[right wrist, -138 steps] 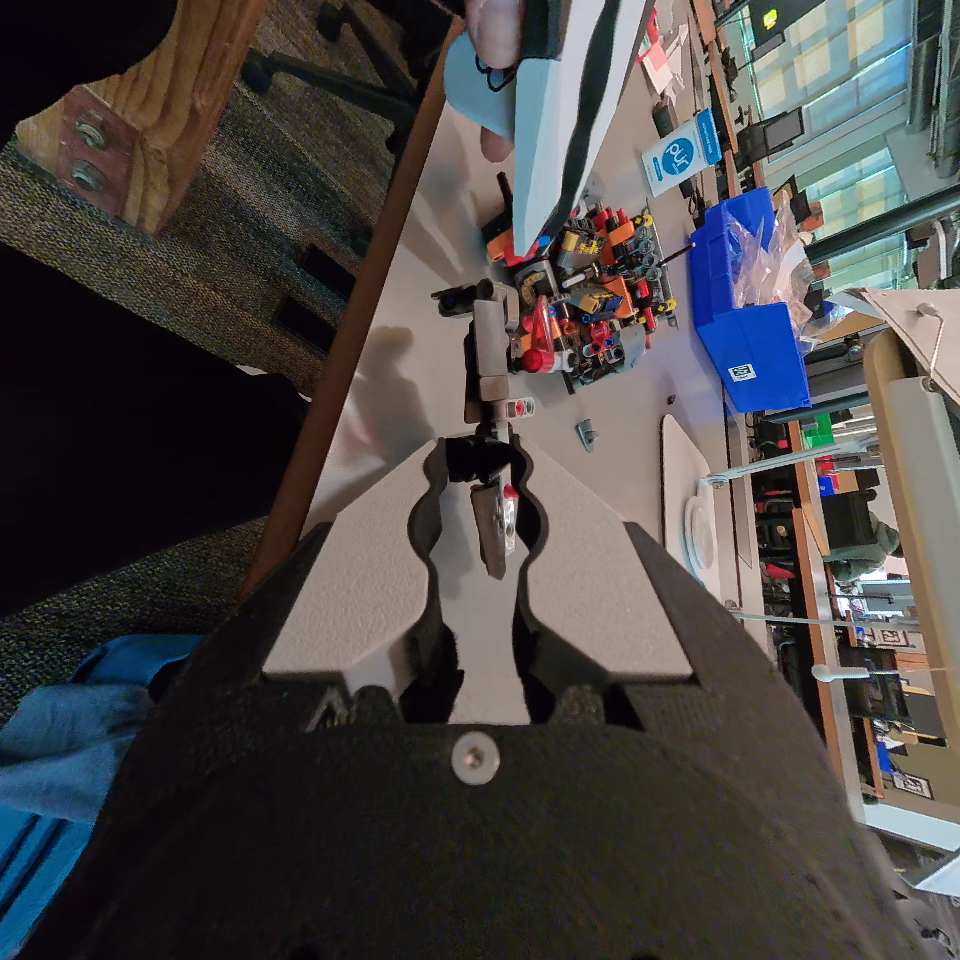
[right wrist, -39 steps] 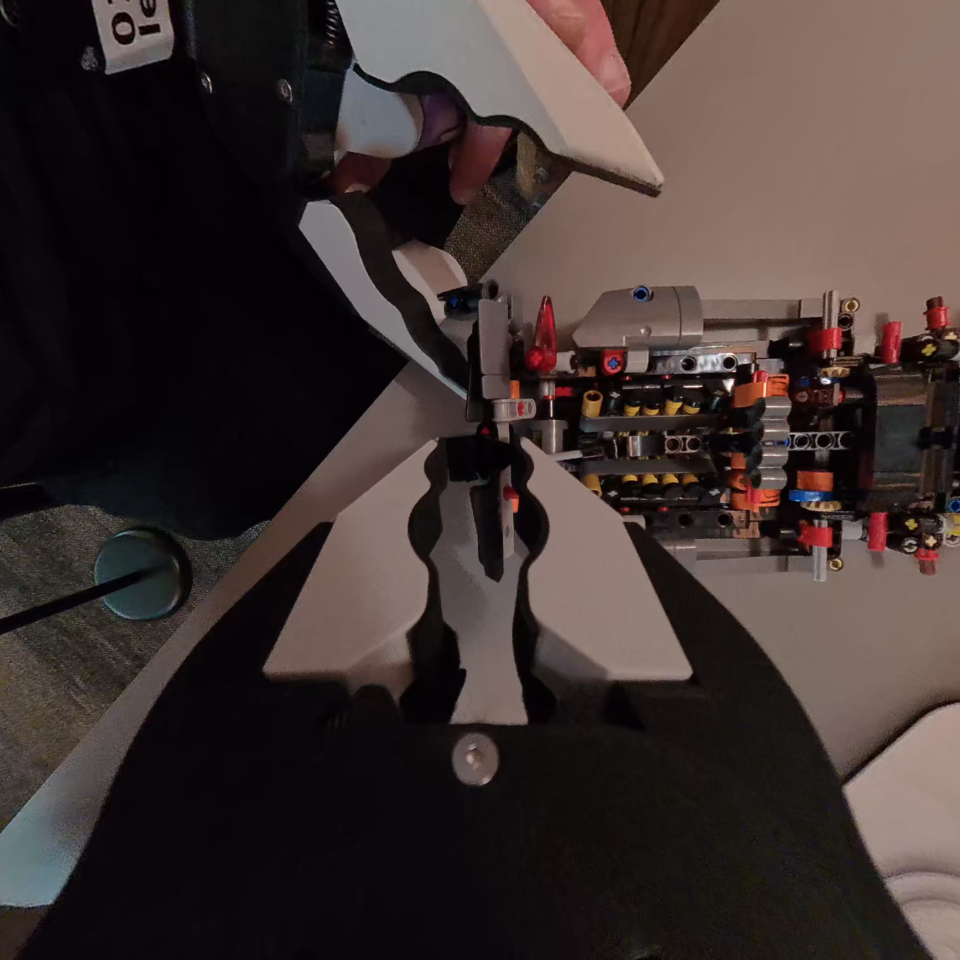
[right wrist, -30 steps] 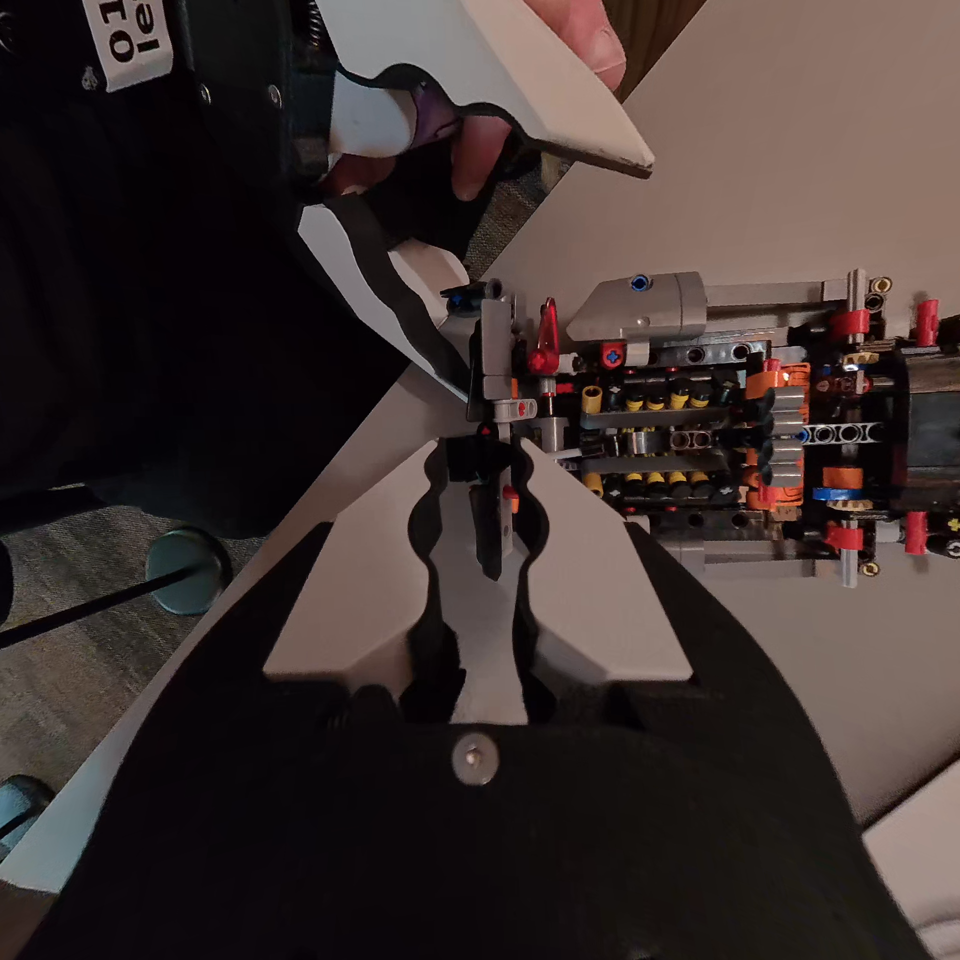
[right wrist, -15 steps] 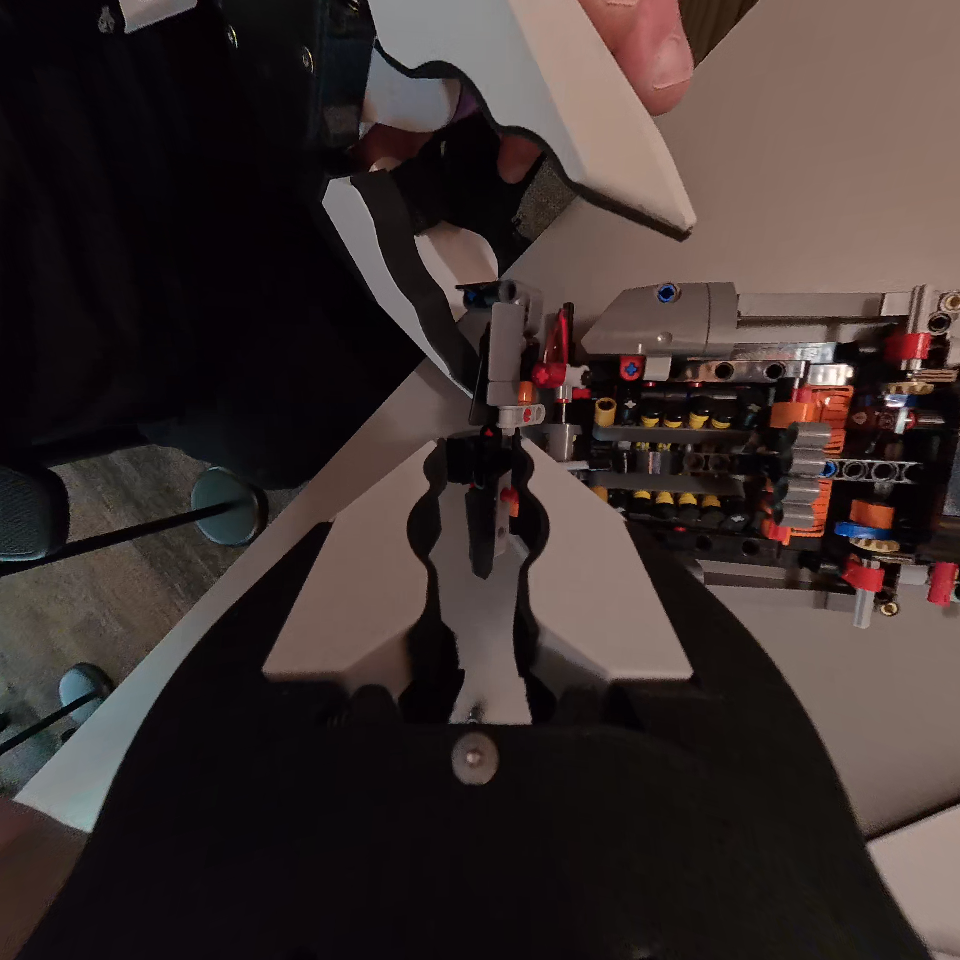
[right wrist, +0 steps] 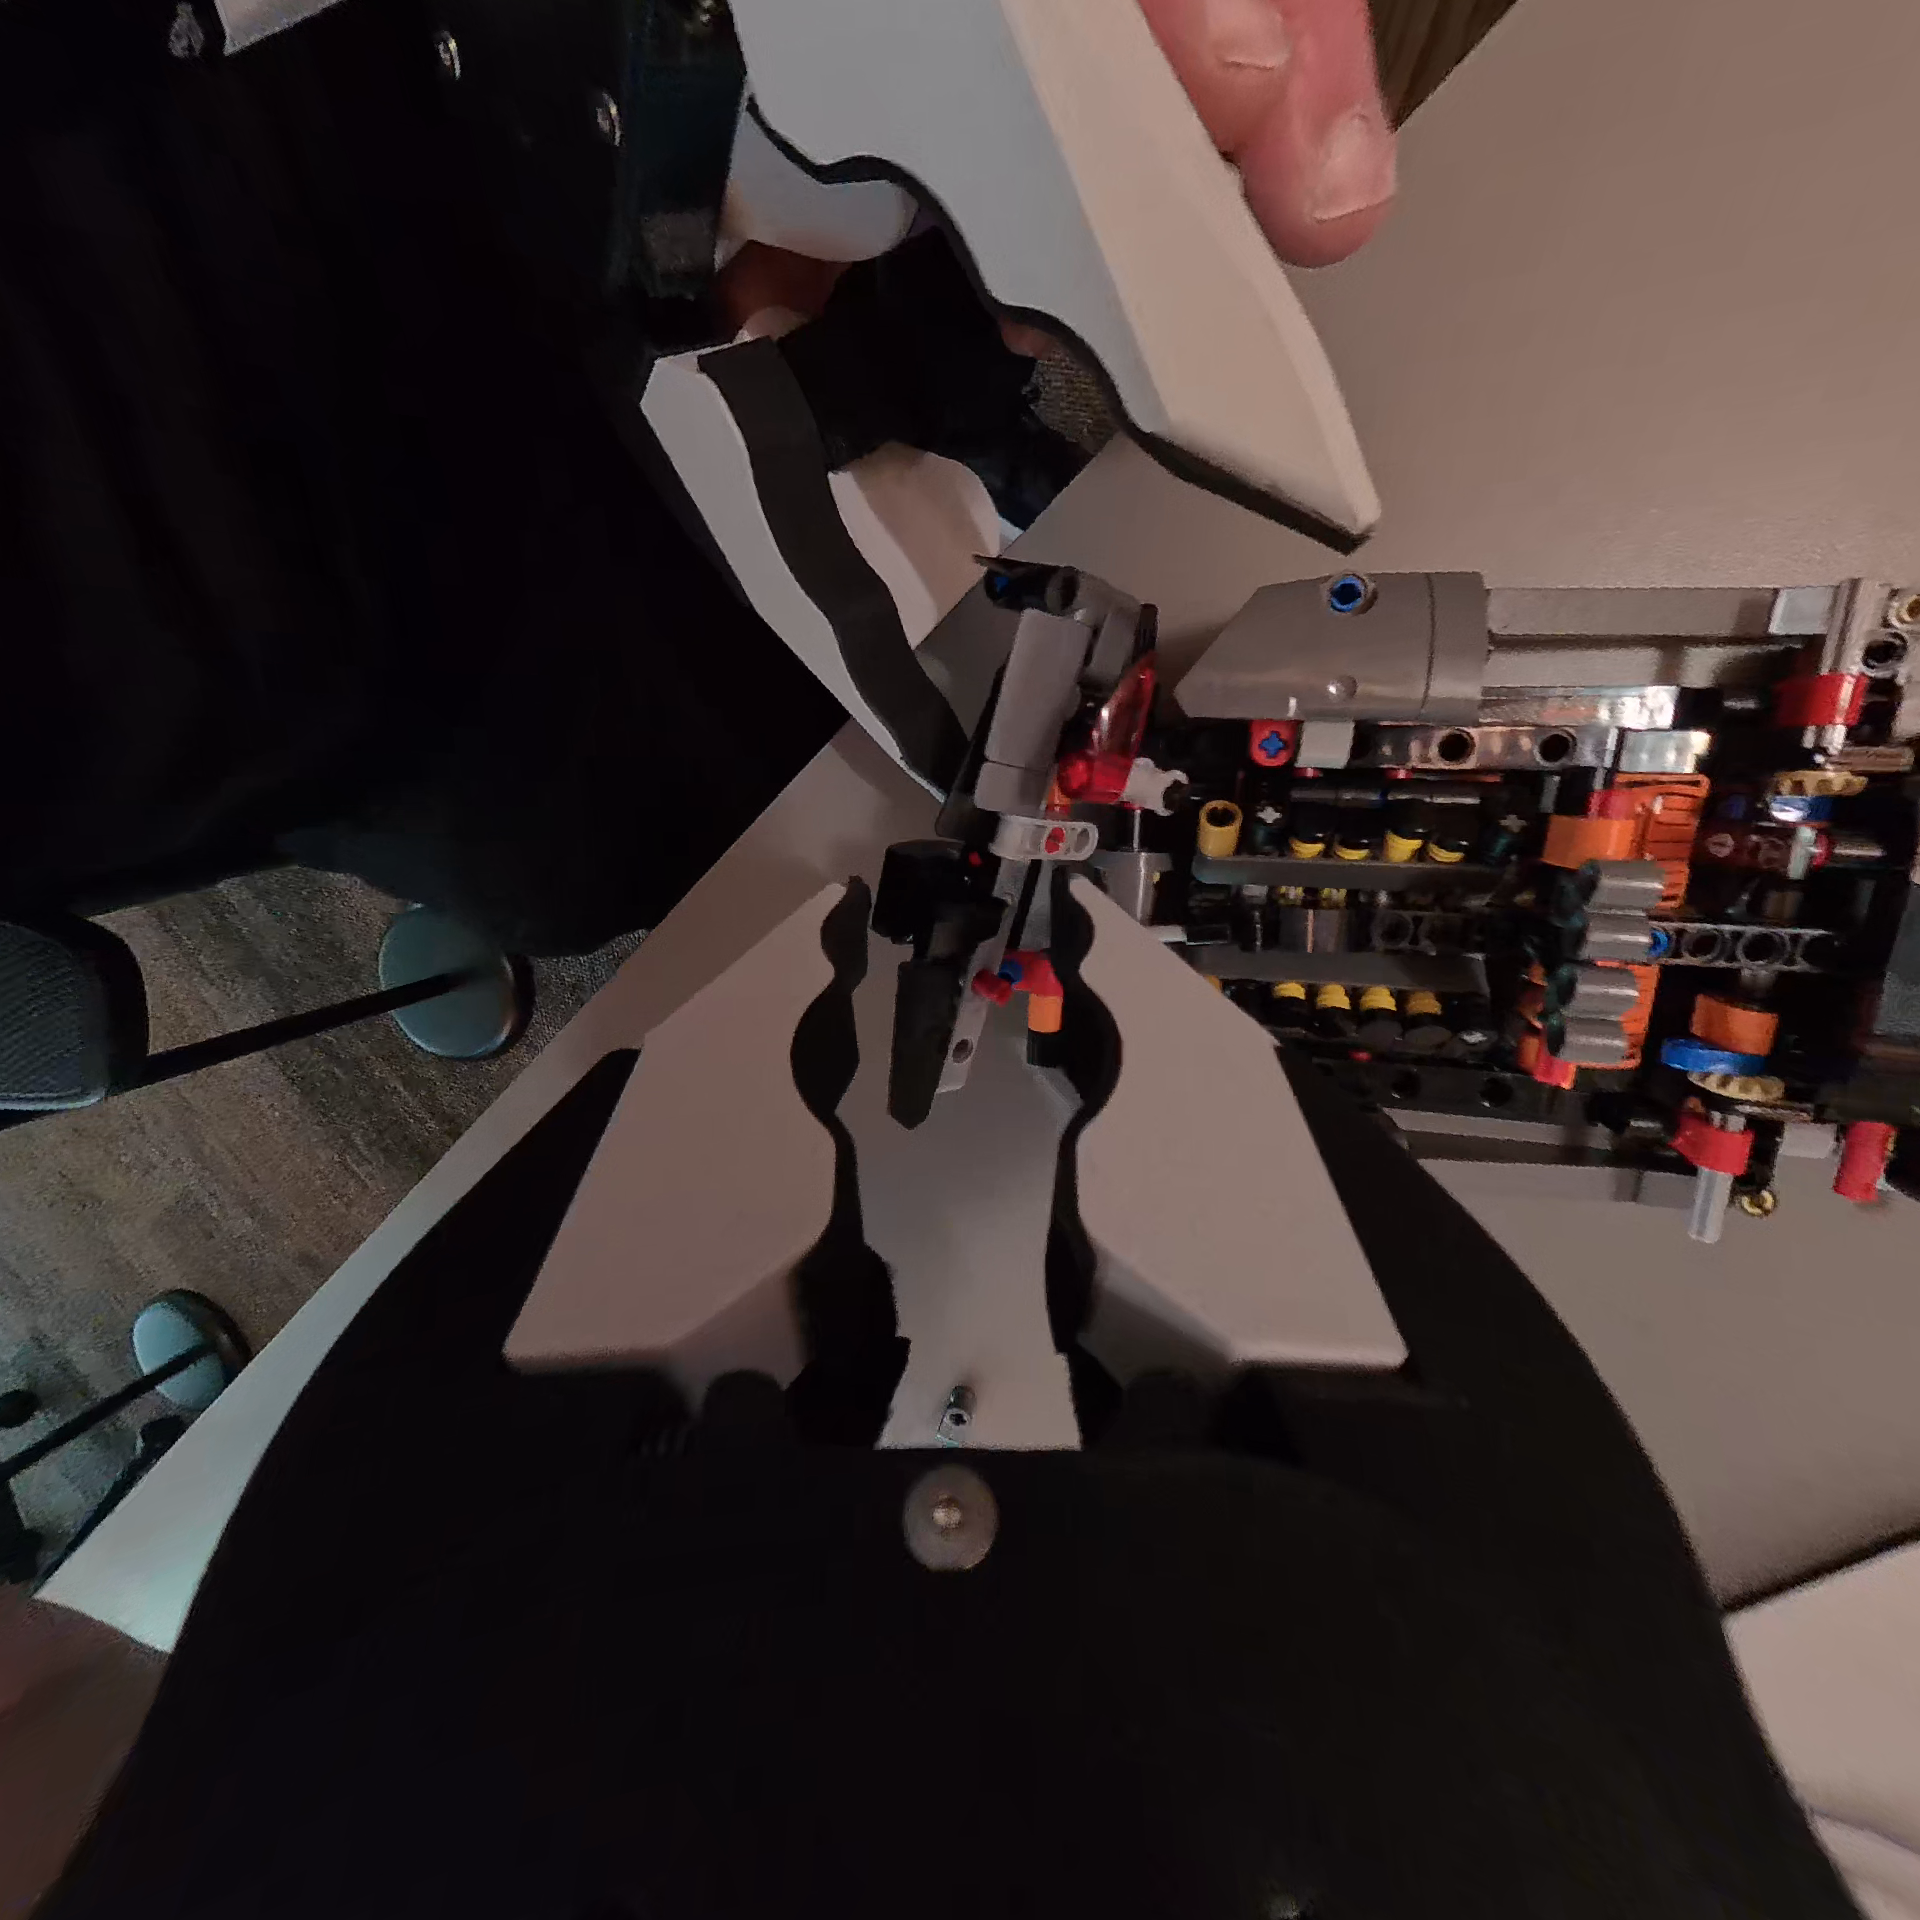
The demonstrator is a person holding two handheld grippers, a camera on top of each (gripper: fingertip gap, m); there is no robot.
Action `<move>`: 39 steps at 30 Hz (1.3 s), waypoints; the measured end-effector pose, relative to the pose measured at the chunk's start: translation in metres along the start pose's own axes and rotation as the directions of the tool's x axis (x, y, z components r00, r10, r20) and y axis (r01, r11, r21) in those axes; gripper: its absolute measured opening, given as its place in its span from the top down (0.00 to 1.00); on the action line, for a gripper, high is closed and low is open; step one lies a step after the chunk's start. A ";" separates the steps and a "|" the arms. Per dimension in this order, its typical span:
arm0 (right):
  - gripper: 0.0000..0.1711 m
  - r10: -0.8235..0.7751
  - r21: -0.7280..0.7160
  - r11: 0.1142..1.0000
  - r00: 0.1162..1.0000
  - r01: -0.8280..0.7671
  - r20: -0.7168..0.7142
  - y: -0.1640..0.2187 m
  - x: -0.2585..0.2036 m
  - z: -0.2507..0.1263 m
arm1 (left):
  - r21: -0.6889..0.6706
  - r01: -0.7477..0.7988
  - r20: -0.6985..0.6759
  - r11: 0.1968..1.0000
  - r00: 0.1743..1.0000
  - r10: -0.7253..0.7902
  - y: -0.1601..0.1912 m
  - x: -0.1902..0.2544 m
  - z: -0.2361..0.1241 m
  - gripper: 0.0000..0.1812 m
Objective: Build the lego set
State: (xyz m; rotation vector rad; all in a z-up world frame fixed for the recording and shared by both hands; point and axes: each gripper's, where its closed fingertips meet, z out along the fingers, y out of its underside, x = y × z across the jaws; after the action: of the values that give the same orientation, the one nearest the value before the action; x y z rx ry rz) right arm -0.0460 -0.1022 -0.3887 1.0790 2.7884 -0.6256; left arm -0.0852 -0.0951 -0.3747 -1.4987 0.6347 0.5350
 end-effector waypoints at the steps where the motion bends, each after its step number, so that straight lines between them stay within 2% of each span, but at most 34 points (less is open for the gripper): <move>1: 0.80 0.010 0.009 1.000 1.000 -0.010 -0.007 -0.001 0.001 -0.002 | 0.000 0.001 -0.002 1.000 1.000 -0.001 0.000 0.000 0.000 0.55; 10: 0.75 0.023 0.050 0.999 1.000 -0.022 -0.009 -0.005 0.004 0.005 | -0.001 -0.002 -0.005 1.000 1.000 0.002 -0.001 0.000 0.001 0.55; 19: 0.80 0.005 0.039 0.999 1.000 -0.005 -0.010 -0.004 0.007 0.011 | 0.007 0.001 -0.025 1.000 1.000 -0.001 -0.002 0.000 0.002 0.53; 25: 0.83 -0.017 0.054 0.998 0.999 0.019 -0.028 -0.004 0.009 0.010 | -0.007 0.062 -0.074 0.998 0.995 -0.062 0.000 0.002 0.005 0.55; 35: 0.87 -0.069 0.077 0.993 0.972 0.089 -0.223 -0.005 0.012 0.010 | -0.044 0.188 -0.152 0.981 0.969 -0.193 0.005 0.007 0.007 0.58; 39: 0.86 -0.090 0.082 0.989 0.945 0.121 -0.315 -0.005 0.012 0.010 | -0.035 0.166 -0.153 0.985 0.974 -0.170 0.003 0.010 0.006 0.61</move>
State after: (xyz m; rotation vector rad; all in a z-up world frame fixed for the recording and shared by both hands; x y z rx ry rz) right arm -0.0593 -0.1020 -0.3994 1.1421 3.1334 -0.6652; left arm -0.0798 -0.0896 -0.3839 -1.6093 0.6168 0.2976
